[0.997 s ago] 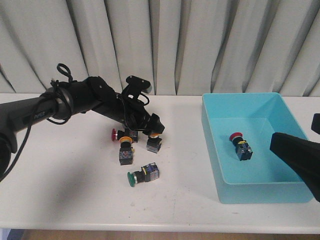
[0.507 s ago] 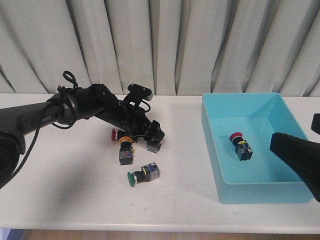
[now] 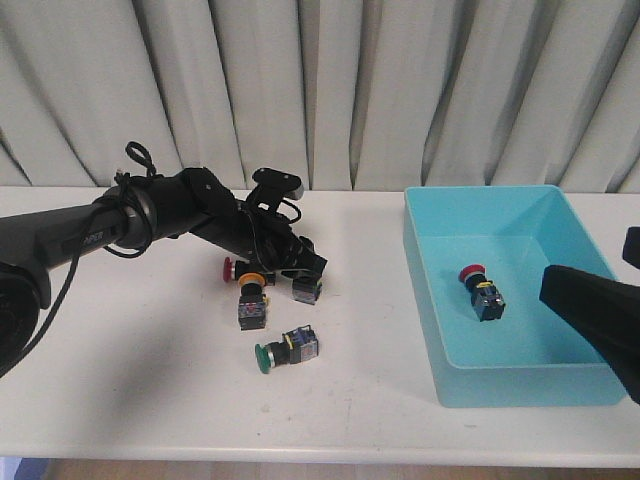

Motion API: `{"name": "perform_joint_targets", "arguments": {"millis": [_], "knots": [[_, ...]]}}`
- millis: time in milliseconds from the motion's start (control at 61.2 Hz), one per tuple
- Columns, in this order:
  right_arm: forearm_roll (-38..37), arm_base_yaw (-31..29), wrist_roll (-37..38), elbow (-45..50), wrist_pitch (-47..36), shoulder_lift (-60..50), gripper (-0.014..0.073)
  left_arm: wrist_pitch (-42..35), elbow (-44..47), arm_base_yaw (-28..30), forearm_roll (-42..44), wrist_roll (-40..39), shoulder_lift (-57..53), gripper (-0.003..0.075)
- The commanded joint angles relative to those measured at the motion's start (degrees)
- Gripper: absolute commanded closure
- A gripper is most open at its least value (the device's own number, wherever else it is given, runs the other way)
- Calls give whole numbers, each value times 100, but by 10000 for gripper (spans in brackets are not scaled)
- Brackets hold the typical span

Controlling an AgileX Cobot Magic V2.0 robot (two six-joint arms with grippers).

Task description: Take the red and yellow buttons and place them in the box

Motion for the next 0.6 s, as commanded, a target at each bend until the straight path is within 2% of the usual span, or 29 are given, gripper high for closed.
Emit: {"name": "perform_joint_targets", "arguments": {"millis": [0, 180, 360, 507, 589], "knots": [[158, -3, -19, -151, -284, 9, 14, -113, -191, -28, -208, -56, -385, 717], [140, -3, -95, -151, -284, 9, 14, 137, -191, -2, -376, -61, -589, 728], [244, -3, -611, -151, -452, 56, 14, 1049, -191, -1, -658, -61, -1159, 728], [705, -3, -1429, -156, -568, 190, 14, 1933, -191, -1, -803, -166, -1826, 728], [1278, -3, -2116, -156, -481, 342, 14, 2484, -191, -1, -803, -487, -2231, 728]]}}
